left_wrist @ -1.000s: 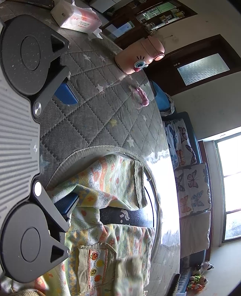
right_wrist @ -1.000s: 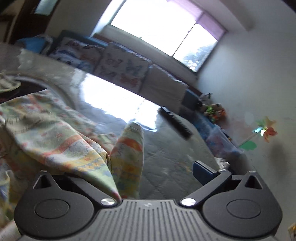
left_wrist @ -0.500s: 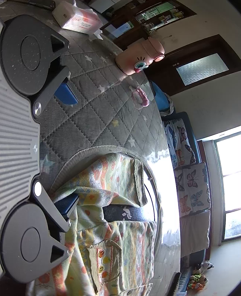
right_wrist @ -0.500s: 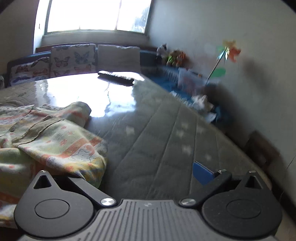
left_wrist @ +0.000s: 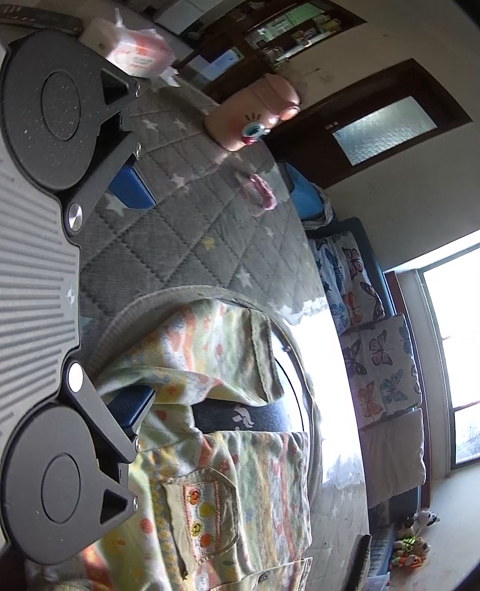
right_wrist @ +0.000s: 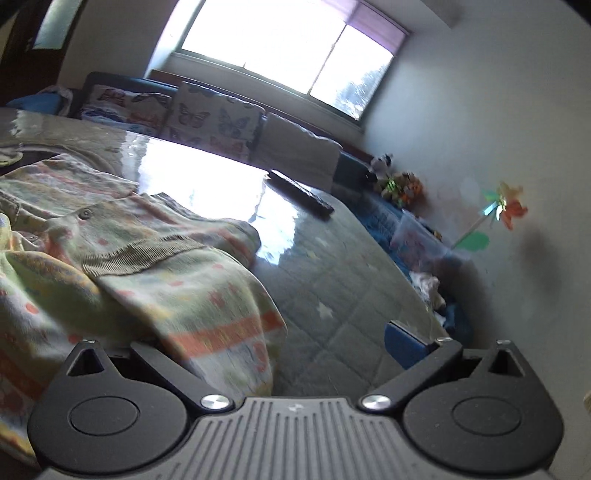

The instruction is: Fold clothes

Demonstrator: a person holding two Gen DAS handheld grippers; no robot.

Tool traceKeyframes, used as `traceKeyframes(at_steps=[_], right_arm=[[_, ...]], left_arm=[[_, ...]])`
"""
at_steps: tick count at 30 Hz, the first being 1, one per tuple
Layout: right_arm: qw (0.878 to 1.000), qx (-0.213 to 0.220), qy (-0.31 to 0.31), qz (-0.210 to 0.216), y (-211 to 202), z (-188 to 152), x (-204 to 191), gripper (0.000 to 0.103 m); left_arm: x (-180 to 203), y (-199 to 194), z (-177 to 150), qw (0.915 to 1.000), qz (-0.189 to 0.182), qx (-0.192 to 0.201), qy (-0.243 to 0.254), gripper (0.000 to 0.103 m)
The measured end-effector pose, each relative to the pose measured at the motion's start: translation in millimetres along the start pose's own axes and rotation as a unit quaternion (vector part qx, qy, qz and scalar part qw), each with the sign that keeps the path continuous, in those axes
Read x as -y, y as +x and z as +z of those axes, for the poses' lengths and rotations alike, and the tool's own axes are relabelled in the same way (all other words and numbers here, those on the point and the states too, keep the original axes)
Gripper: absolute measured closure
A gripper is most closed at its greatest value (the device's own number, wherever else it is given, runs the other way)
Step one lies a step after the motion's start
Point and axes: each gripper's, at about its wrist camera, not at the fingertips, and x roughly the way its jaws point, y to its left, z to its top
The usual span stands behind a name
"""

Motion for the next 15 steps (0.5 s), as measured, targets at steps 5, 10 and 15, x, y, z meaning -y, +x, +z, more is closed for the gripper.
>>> traceKeyframes(at_steps=[5, 10, 15], right_arm=[[0.999, 0.032, -0.020, -0.012, 2.4, 15.8, -1.3, 0.000], [0.999, 0.036, 0.019, -0.018, 5.0, 25.6, 21.3, 0.000], [0.999, 0.031, 0.033, -0.016, 4.8, 21.8, 29.2, 0.000]], left_arm=[[7.8, 9.8, 10.7, 0.9993, 0.010, 0.003, 0.037, 0.000], [19.2, 20.9, 21.3, 0.9961, 0.020, 0.013, 0.085, 0.000], [32.7, 19.1, 24.9, 0.9916, 0.007, 0.031, 0.126, 0.000]])
